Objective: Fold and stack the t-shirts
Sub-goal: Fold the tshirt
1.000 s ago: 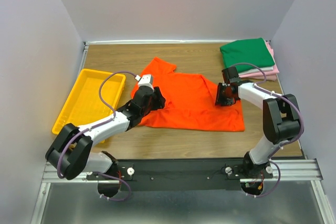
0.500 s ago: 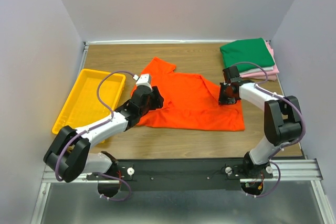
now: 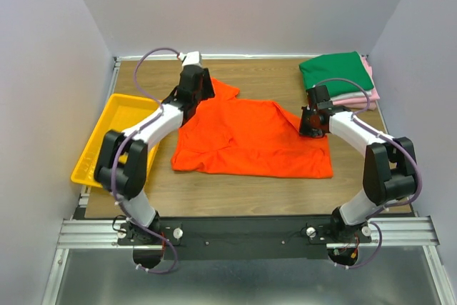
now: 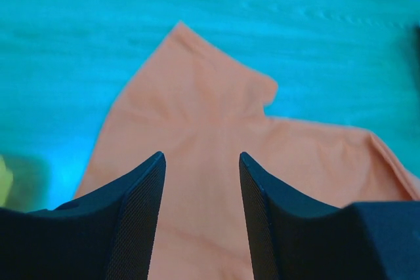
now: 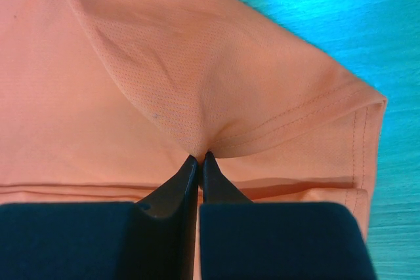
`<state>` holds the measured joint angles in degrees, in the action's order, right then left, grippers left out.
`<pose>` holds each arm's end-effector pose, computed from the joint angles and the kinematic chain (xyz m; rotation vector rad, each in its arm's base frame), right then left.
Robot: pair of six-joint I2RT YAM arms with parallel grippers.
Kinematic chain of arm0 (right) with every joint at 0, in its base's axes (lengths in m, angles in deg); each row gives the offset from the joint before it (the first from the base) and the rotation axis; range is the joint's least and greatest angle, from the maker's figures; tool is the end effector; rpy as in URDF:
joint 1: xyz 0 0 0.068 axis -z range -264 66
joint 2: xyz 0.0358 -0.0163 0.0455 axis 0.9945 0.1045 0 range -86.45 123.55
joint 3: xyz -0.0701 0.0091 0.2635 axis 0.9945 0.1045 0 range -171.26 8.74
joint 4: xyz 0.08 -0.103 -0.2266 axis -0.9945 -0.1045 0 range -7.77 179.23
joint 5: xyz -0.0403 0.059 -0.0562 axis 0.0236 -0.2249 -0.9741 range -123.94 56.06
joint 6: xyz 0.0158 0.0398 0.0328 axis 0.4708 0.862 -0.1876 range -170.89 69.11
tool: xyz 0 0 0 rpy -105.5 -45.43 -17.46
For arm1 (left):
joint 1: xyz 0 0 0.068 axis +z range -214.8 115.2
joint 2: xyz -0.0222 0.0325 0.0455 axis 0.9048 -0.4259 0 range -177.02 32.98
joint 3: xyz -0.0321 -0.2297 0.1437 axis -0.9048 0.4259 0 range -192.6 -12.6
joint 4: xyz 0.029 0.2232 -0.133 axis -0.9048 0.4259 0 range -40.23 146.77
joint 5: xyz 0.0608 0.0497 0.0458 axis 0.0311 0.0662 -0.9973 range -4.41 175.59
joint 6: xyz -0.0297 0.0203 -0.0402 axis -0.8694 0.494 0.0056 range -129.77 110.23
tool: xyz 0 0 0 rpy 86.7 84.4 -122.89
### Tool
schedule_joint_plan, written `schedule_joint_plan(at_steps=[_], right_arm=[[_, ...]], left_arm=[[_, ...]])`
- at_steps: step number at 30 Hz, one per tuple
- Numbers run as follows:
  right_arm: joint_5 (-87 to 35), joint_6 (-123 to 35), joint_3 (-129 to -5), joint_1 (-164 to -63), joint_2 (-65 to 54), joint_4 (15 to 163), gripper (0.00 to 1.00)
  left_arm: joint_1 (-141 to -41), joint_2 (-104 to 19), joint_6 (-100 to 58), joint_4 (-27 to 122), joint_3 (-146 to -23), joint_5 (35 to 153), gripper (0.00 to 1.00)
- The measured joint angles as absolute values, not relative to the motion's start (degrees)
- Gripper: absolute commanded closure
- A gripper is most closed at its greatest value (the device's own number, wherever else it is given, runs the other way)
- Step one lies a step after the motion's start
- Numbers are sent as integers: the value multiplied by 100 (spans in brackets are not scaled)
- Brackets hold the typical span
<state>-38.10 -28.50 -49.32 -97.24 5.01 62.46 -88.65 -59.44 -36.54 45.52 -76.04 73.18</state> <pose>0.3108 0.0705 0.1977 0.2345 2.6111 0.1229 0.3445 -0.1439 0.2655 -0.1903 1.9999 -0.3517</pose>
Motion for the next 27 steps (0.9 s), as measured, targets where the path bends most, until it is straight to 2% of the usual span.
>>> schedule_joint_plan(at_steps=[10,27], right_arm=[[-3784,-2850,-4901,-9724,469,6235,91],[-3343,-2854,-4626,-9724,353,6305,91]], left_arm=[[-8749,-8840,-2887,5855,-10873,6901,44],[-8387,-10838,-2242,7232,-13765,6744,46]])
